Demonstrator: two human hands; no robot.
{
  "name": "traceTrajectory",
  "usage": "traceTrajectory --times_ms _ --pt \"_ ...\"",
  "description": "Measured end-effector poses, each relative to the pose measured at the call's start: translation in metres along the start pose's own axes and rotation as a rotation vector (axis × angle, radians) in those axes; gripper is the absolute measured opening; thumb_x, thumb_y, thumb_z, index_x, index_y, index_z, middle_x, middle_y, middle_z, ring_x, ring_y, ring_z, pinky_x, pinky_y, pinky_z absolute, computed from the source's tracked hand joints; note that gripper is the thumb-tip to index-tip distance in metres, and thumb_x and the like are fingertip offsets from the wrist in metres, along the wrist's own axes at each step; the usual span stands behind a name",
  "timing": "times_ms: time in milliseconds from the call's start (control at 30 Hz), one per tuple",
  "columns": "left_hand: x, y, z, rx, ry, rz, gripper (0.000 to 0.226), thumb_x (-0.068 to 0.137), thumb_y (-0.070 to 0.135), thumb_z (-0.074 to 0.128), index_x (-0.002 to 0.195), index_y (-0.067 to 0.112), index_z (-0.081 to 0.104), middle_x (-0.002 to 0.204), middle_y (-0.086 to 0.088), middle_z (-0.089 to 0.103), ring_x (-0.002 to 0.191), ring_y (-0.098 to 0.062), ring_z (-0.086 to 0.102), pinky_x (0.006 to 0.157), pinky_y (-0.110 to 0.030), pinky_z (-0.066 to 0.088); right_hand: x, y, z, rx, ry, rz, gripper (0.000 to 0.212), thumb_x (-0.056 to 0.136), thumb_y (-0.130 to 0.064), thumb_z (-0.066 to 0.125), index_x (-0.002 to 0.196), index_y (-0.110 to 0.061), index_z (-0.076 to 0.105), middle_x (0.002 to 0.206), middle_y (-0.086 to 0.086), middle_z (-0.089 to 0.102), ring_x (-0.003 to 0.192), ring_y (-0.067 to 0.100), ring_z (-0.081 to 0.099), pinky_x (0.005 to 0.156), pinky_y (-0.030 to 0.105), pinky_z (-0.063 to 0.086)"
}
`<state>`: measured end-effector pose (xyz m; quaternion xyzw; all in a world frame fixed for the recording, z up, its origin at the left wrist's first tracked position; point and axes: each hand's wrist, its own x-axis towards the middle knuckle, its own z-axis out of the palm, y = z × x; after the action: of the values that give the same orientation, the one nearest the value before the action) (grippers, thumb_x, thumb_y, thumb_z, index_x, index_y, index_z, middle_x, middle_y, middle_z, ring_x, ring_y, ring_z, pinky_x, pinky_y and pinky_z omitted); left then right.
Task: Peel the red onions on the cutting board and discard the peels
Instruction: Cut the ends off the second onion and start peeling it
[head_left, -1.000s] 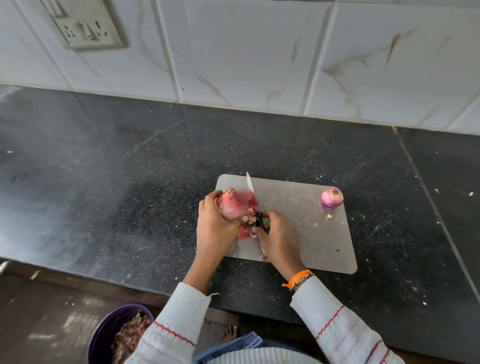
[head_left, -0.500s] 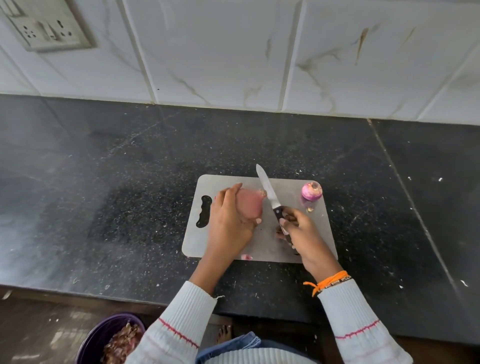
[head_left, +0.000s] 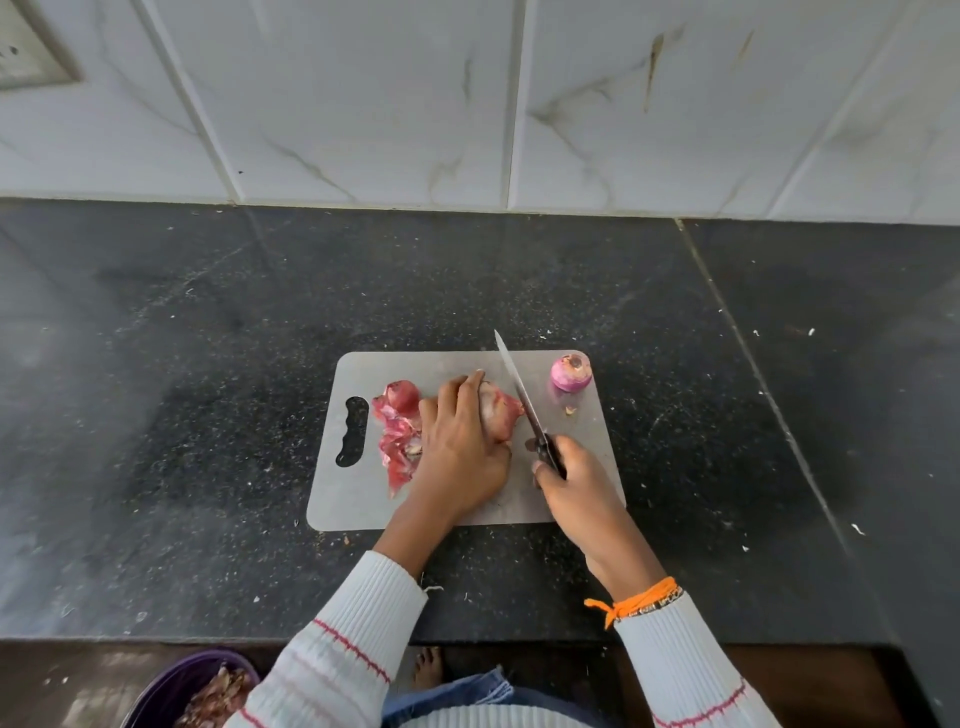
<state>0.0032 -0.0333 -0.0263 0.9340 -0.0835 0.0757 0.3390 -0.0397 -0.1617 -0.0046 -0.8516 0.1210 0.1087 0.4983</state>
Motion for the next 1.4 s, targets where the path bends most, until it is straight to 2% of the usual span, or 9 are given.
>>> traceTrajectory --times_ms 167,267,400,733,967,1067,1167,1233,1400 --pt "0.006 -0.004 0.008 -0.105 0.058 -0.031 0.067 0.08 0.057 0.023 0.128 0.014 0.04 0.121 -0.003 0.041 0.1 -0.015 0.028 0.089 -0.026 0.021 0.0 0.001 0.003 0.004 -0.082 0.017 0.017 0.098 -0.02 0.039 0.112 -0.019 0.05 0.093 -0.003 0.059 0.082 0.011 0.056 0.073 0.028 0.045" --pt "0.007 -0.008 0.015 -0.12 0.102 -0.018 0.06 0.088 0.053 0.02 0.124 0.01 0.043 0.115 -0.004 0.045 0.1 -0.017 0.034 0.088 -0.024 0.023 0.0 0.0 0.004 -0.031 -0.065 -0.003 0.013 0.099 -0.022 0.036 0.102 -0.013 0.046 0.077 0.0 0.054 0.065 0.012 0.052 0.061 0.03 0.043" --pt "0.007 -0.009 0.015 -0.179 0.123 -0.034 0.058 0.09 0.05 0.022 0.122 0.006 0.041 0.113 -0.006 0.045 0.1 -0.01 0.031 0.088 -0.017 0.021 -0.004 -0.004 0.0 -0.22 0.003 -0.108 0.006 0.099 -0.02 0.036 0.095 -0.016 0.038 0.07 -0.011 0.043 0.073 0.015 0.048 0.065 0.027 0.033" --pt "0.012 -0.005 0.015 -0.124 0.102 -0.051 0.063 0.086 0.056 0.017 0.117 0.006 0.041 0.107 -0.005 0.042 0.094 -0.016 0.032 0.083 -0.024 0.027 -0.007 -0.015 0.006 -0.311 0.002 -0.067 0.01 0.099 -0.018 0.035 0.105 -0.013 0.042 0.099 0.009 0.061 0.088 0.023 0.06 0.069 0.033 0.044" --pt "0.02 -0.007 0.016 -0.104 0.121 -0.058 0.057 0.087 0.052 0.021 0.11 0.006 0.044 0.102 -0.004 0.042 0.091 -0.016 0.033 0.077 -0.021 0.023 -0.004 -0.013 0.007 -0.332 -0.021 -0.048 0.008 0.1 -0.021 0.035 0.104 -0.016 0.041 0.092 0.001 0.054 0.088 0.02 0.061 0.064 0.025 0.042" --pt "0.023 -0.01 0.017 -0.096 0.124 -0.051 0.053 0.087 0.05 0.024 0.106 0.006 0.045 0.1 -0.006 0.043 0.089 -0.017 0.035 0.076 -0.02 0.022 0.001 -0.01 0.006 -0.067 -0.115 0.072 0.017 0.1 -0.024 0.034 0.098 -0.013 0.047 0.075 -0.002 0.048 0.061 0.006 0.048 0.05 0.017 0.034" --pt "0.023 -0.009 0.017 -0.107 0.118 -0.047 0.051 0.088 0.049 0.025 0.106 0.006 0.045 0.1 -0.007 0.043 0.089 -0.018 0.034 0.078 -0.023 0.026 0.006 -0.007 -0.001 0.549 -0.208 0.329 0.033 0.101 -0.027 0.031 0.108 -0.002 0.052 0.058 0.002 0.042 0.037 0.004 0.031 0.035 0.015 0.024" --pt "0.022 -0.007 0.016 -0.122 0.112 -0.051 0.051 0.087 0.05 0.026 0.106 0.006 0.045 0.101 -0.007 0.043 0.091 -0.018 0.034 0.079 -0.027 0.03 0.01 -0.009 -0.007 0.815 -0.271 0.464 0.037 0.1 -0.029 0.029 0.105 -0.002 0.052 0.051 0.003 0.045 0.033 0.006 0.03 0.032 0.016 0.024" --pt "0.022 -0.009 0.016 -0.127 0.092 -0.068 0.044 0.086 0.049 0.029 0.104 0.011 0.042 0.102 -0.005 0.043 0.09 -0.017 0.032 0.078 -0.027 0.03 0.009 -0.011 -0.009 0.955 -0.274 0.468 0.029 0.098 -0.018 0.035 0.089 -0.003 0.058 0.057 0.008 0.056 0.042 0.01 0.047 0.04 0.019 0.04"
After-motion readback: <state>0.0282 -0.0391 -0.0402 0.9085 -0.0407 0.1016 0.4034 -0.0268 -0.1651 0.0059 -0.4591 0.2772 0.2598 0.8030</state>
